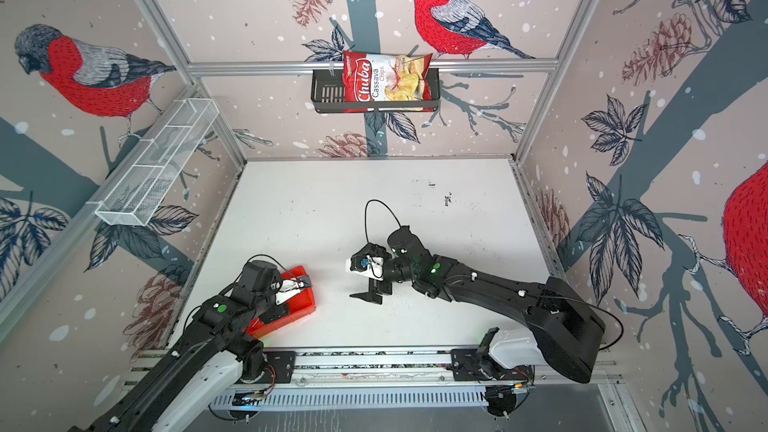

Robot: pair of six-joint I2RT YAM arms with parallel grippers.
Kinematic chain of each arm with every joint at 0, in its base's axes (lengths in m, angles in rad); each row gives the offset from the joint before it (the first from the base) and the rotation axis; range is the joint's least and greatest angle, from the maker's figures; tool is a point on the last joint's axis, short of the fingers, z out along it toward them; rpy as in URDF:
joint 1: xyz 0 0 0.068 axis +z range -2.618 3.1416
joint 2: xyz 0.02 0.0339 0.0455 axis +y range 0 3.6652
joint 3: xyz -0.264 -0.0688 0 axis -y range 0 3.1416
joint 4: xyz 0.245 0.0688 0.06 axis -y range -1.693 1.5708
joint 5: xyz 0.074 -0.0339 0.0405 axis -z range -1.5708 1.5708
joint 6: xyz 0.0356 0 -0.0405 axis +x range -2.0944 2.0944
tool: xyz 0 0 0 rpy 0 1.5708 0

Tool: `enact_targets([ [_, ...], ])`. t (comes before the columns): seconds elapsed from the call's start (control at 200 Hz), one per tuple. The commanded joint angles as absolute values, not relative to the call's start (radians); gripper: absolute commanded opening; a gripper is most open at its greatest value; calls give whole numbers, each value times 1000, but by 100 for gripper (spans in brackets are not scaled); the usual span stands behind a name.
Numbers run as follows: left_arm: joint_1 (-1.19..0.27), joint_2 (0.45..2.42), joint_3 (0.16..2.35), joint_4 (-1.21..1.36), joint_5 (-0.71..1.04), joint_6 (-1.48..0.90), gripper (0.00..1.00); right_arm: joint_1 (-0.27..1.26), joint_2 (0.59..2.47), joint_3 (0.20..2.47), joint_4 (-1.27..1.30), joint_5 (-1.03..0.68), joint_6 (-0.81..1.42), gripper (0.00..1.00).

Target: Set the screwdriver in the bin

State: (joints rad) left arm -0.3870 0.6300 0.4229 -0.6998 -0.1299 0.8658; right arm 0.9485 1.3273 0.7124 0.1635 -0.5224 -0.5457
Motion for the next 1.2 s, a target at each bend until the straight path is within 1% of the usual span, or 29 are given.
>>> enact_targets([
  [0.0,-385,642,476,-679,-77,831,83,942,1316,706,201,-521,-518,100],
  [0.14,-385,652,530,-607,-15,810,84,921,1284,690,223,-523,-491,100],
  [0.28,-385,681,545,-429,58,731,86,882,1257,658,284,-523,-433,100],
  [0.335,-385,702,546,-350,71,684,87,864,1219,642,306,-519,-414,100],
  [0.585,-383,750,515,-26,58,528,92,732,1132,544,433,-479,-309,100],
  [0.696,-383,802,508,94,56,456,96,652,1078,483,516,-420,-260,100],
  [0.786,-379,850,488,216,23,403,96,586,1025,420,601,-359,-209,100],
  [0.951,-361,951,423,510,-110,350,97,466,946,307,753,-257,-131,100],
  [1.076,-308,1035,380,667,-176,289,97,373,934,227,887,-109,-39,99],
  [1.196,-266,1097,326,791,-247,235,97,304,952,175,952,11,-32,99],
])
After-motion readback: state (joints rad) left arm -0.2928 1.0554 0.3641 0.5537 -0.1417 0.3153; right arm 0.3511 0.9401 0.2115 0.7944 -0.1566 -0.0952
